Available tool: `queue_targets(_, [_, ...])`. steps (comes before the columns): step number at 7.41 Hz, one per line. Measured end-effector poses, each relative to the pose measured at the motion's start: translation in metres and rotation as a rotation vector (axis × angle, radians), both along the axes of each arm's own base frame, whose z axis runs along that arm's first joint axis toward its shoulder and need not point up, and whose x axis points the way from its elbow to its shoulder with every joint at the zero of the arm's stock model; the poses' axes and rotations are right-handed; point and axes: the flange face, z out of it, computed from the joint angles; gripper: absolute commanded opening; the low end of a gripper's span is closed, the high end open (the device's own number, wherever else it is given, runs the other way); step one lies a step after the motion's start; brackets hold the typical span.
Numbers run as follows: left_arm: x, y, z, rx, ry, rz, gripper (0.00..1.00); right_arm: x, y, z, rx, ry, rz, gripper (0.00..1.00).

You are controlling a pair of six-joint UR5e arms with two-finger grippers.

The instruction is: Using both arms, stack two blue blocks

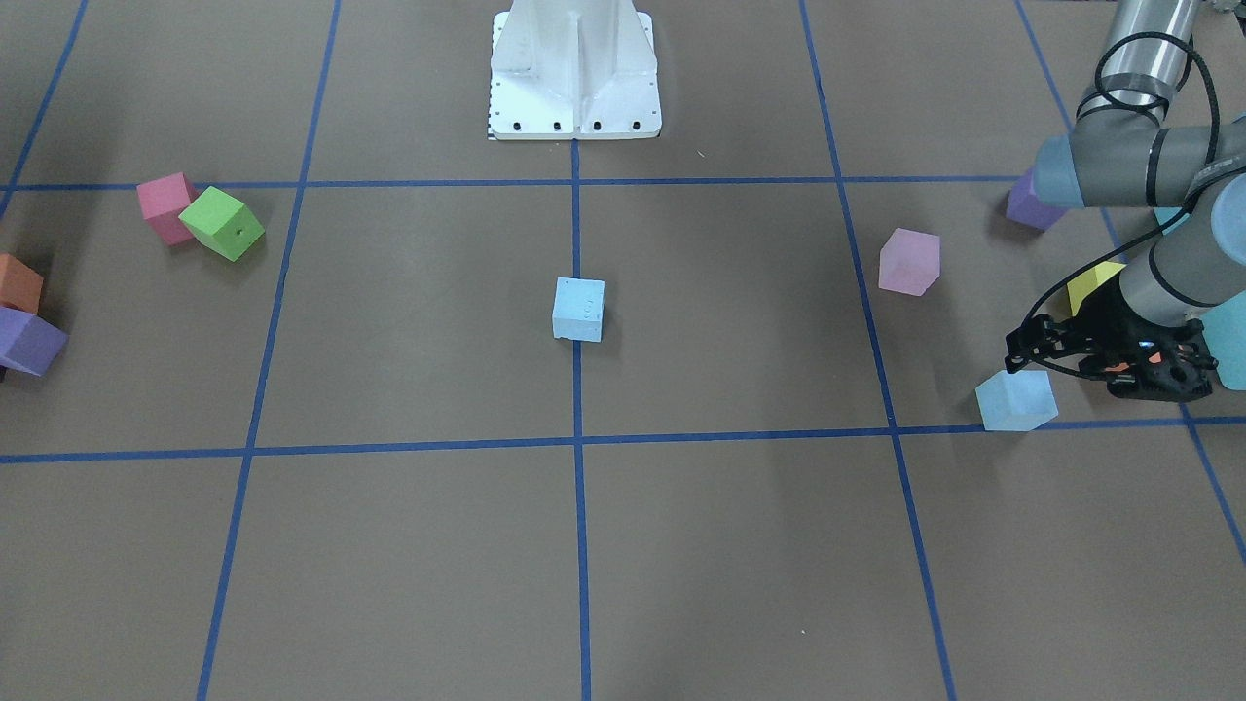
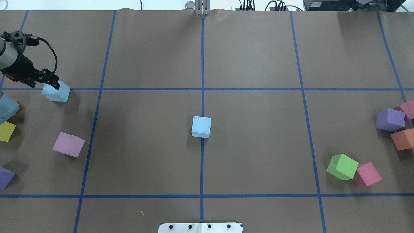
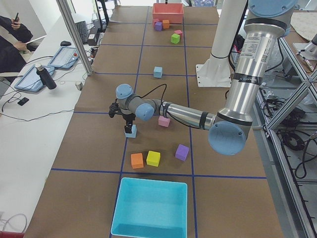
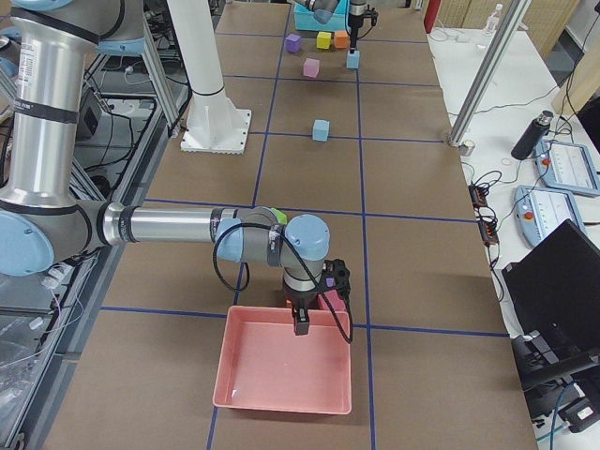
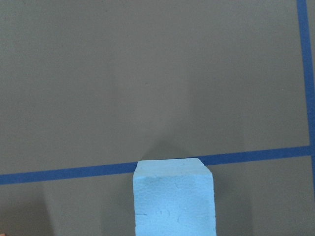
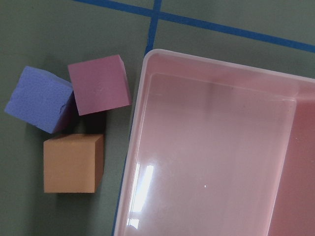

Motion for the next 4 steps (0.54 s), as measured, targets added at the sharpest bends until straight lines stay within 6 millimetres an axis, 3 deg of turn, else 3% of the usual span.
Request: queue_targets(4, [0.036,-0.006,0.016,0.011,-0.034,0.025,0.98,0.000,0.000,0.002,-0.004,0.000,-0.001,1.00])
